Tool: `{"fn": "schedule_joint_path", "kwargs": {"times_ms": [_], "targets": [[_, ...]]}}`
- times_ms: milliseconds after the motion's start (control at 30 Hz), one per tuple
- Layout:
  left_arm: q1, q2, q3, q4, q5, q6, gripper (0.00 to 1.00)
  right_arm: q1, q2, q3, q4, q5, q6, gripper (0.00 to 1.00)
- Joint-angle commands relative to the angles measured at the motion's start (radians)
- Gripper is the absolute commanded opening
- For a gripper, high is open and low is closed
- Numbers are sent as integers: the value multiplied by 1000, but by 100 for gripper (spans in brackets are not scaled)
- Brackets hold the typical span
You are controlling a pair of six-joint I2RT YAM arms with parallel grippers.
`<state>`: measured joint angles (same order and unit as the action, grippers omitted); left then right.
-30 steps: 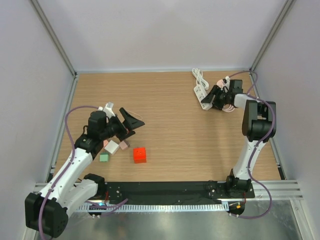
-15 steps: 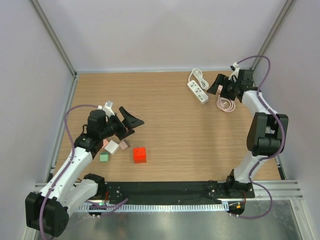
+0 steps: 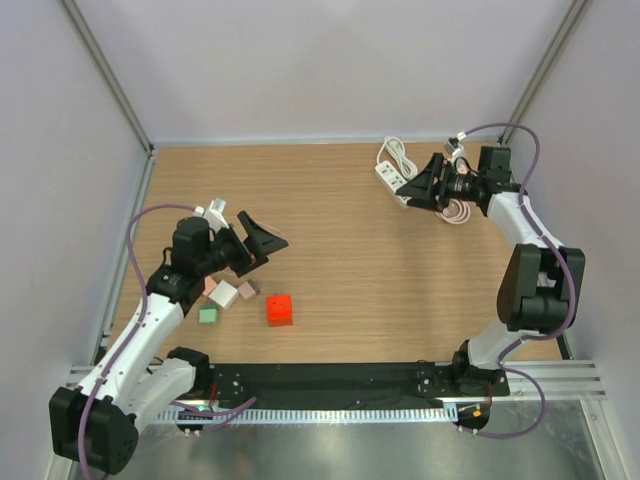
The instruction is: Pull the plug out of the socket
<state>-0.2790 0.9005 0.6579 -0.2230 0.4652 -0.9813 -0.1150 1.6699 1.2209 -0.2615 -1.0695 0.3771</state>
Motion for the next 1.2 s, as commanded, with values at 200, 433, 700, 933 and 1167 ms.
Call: {"fn": "schedule_joint_path", "kwargs": {"times_ms": [200, 433, 700, 933, 1167], "targets": [[8, -32, 65, 10, 62, 39, 100, -3, -182, 0, -339, -136, -246, 99], [9, -51, 103, -74, 24, 125, 100, -3, -309, -20, -495, 122, -455, 100], [11, -106, 235, -393, -498, 398, 100, -11, -510, -101, -392, 584, -478, 100], [9, -192, 224, -443, -821, 516, 100, -14, -613, -190, -297, 808, -408, 100], [9, -189, 186, -473, -878, 547, 100, -14, -671, -264, -251, 869, -415, 100]]}}
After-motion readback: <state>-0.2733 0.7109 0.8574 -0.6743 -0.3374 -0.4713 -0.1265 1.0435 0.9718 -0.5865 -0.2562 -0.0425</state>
